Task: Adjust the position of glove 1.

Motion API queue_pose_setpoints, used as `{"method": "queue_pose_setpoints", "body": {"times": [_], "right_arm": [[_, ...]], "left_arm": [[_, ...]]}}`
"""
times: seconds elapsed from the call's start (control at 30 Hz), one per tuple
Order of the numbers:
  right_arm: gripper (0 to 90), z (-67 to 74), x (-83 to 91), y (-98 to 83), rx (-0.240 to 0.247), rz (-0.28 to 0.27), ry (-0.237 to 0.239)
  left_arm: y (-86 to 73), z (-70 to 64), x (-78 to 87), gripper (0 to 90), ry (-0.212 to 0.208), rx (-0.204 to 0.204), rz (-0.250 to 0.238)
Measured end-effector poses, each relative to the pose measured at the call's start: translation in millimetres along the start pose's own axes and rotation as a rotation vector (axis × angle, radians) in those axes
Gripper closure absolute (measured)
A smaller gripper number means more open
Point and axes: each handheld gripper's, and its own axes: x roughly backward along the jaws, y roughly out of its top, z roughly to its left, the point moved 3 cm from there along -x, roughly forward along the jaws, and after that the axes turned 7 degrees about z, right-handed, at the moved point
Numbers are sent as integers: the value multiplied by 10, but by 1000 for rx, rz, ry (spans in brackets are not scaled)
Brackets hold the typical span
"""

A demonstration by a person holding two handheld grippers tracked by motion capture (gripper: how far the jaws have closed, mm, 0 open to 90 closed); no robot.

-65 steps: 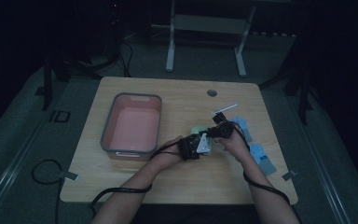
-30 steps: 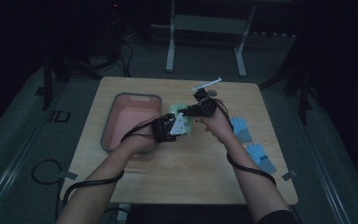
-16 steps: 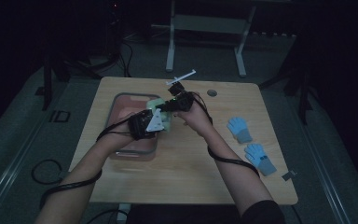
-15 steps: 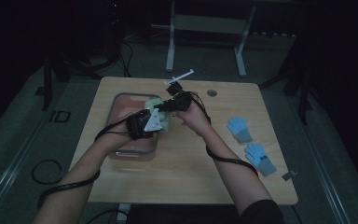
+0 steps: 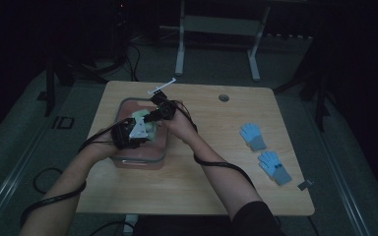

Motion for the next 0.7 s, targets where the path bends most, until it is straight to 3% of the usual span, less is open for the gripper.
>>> {"method": "queue_pose_setpoints", "body": {"times": [0.13, 0.23, 0.4, 0.5, 0.57, 0.7], "right_arm": [[711, -72, -156, -46, -17, 36, -11], [636, -110, -209, -92, -17, 58, -20], [560, -153, -114, -164, -17, 37, -15], [487, -174, -15, -188, -14, 19, -15], [464, -178, 57, -216, -7, 11, -14], [413, -181, 216, -302, 11, -5, -20]], "left_arm": [[-47, 2, -183, 740, -39, 14, 32], [-44, -8, -285, 734, -63, 9, 70], [-39, -30, -414, 726, -86, -13, 129], [-39, -29, -439, 710, -97, -5, 144], [-30, -30, -435, 663, -117, 16, 149], [-5, -13, -387, 462, -129, 79, 147]]}}
